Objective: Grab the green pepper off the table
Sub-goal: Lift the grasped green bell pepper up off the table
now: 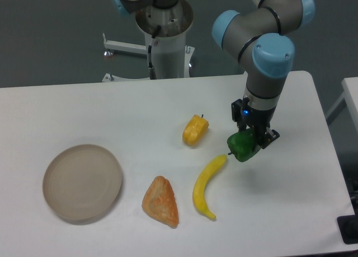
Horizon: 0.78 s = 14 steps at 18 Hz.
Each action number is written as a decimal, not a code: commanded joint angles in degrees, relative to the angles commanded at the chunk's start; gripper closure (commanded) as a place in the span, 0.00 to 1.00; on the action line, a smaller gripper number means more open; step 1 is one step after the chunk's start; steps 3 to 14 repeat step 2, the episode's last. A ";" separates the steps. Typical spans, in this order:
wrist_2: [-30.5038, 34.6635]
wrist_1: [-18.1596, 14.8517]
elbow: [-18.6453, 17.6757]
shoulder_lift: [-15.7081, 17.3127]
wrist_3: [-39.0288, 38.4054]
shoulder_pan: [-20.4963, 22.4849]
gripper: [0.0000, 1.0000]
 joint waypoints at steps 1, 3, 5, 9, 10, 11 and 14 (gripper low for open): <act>0.00 0.00 0.00 -0.17 0.00 -0.09 0.64; 0.00 0.00 0.00 -0.18 0.00 -0.09 0.64; 0.00 0.00 0.00 -0.18 0.00 -0.09 0.64; 0.00 0.00 0.00 -0.18 0.00 -0.09 0.64; 0.00 0.00 0.00 -0.18 0.00 -0.09 0.64; 0.00 0.00 0.00 -0.18 0.00 -0.09 0.64; 0.00 0.00 0.00 -0.18 0.00 -0.09 0.64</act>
